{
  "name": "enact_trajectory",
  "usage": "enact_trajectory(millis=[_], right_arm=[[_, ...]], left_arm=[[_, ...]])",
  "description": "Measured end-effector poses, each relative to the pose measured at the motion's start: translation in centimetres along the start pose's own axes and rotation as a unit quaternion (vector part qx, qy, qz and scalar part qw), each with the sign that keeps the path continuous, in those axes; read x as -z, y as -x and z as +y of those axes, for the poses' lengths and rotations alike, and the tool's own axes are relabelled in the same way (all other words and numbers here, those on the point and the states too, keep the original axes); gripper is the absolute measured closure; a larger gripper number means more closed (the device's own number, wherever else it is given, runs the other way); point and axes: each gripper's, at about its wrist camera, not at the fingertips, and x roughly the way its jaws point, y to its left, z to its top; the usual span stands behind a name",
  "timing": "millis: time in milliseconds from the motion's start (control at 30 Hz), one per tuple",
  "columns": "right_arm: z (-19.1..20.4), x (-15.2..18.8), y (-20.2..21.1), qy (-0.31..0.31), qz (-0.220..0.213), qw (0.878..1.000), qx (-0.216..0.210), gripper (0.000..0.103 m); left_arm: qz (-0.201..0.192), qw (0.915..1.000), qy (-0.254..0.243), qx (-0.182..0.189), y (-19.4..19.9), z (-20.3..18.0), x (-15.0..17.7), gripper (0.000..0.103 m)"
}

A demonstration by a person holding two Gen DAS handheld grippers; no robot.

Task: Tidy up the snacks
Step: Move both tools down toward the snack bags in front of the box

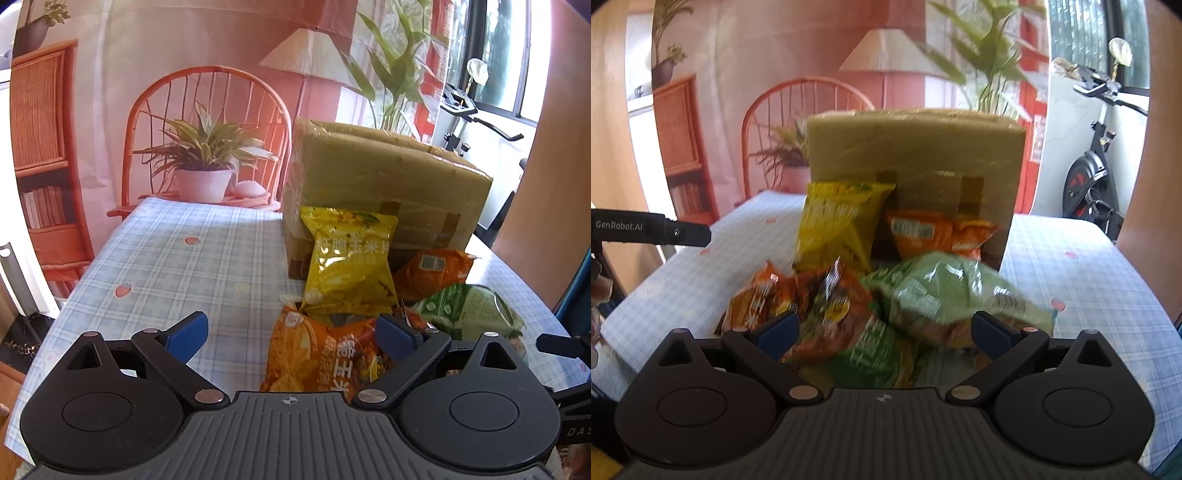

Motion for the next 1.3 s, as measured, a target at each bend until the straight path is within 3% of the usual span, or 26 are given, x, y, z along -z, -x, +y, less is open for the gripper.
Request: enact_trajectory(millis=[367,533,833,1133,1300], right_arm=[[0.9,2.3,-4.3,0.055,0.055,0.996,-0.037,0.004],[1.3,2.7,-6.5,0.078,0.064,0.994,-0.035,0.007],[1.1,3.2,-8.4,0.051,0.056,0.996,-0.043,0.013],[-0.3,3.5,-7.5,-0.004,0.029,0.998,-0.062,0.028],[-0.5,3.6,-7.5,-0.007,0.025,0.997,-0.066,0.028]], left_arm=[[0.012,0.9999,0.001,0.003,-1.2,-0.3,1.4,0.005],[0.018,0.9998,0.005,0.003,-1.5,-0.1,2.0,0.006],[0.033,0.9993,0.009,0.012,-2.5,-0.1,2.8,0.007],[0.058,0.9979,0.021,0.020,-4.4,0.6,3.1,0.007],[0.078,0.9956,0.028,0.044,-6.5,0.9,2.8,0.006]])
